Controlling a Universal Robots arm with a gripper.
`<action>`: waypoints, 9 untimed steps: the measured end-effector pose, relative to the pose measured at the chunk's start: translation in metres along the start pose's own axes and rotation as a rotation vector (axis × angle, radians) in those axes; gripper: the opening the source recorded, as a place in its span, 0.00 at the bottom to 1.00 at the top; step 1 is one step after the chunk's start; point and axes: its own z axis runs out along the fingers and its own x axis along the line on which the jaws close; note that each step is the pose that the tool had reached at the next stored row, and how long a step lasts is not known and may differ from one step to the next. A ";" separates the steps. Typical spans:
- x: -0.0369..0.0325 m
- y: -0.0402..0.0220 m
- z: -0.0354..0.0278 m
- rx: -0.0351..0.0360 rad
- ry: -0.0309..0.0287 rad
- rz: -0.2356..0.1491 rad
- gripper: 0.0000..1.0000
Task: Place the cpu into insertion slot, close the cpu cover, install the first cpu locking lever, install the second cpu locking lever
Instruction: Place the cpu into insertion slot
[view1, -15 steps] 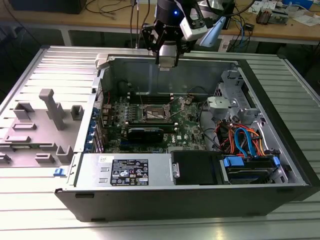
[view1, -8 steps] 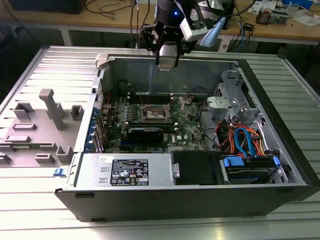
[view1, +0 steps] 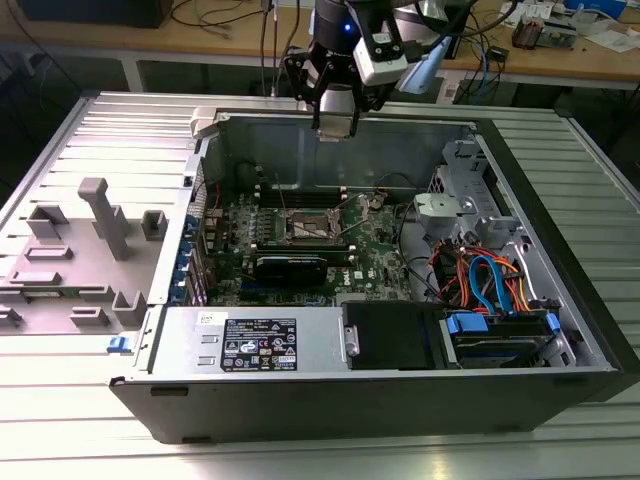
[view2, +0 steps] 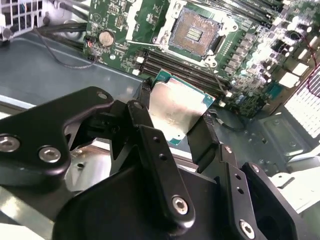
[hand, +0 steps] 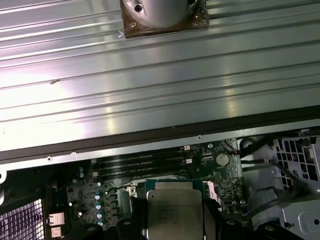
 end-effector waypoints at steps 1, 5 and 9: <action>0.0000 0.0000 0.0002 0.0001 -0.0011 0.012 0.54; -0.0002 -0.0011 0.0009 0.0006 -0.0044 0.047 0.54; -0.0007 -0.0035 0.0010 0.0017 -0.0062 0.066 0.54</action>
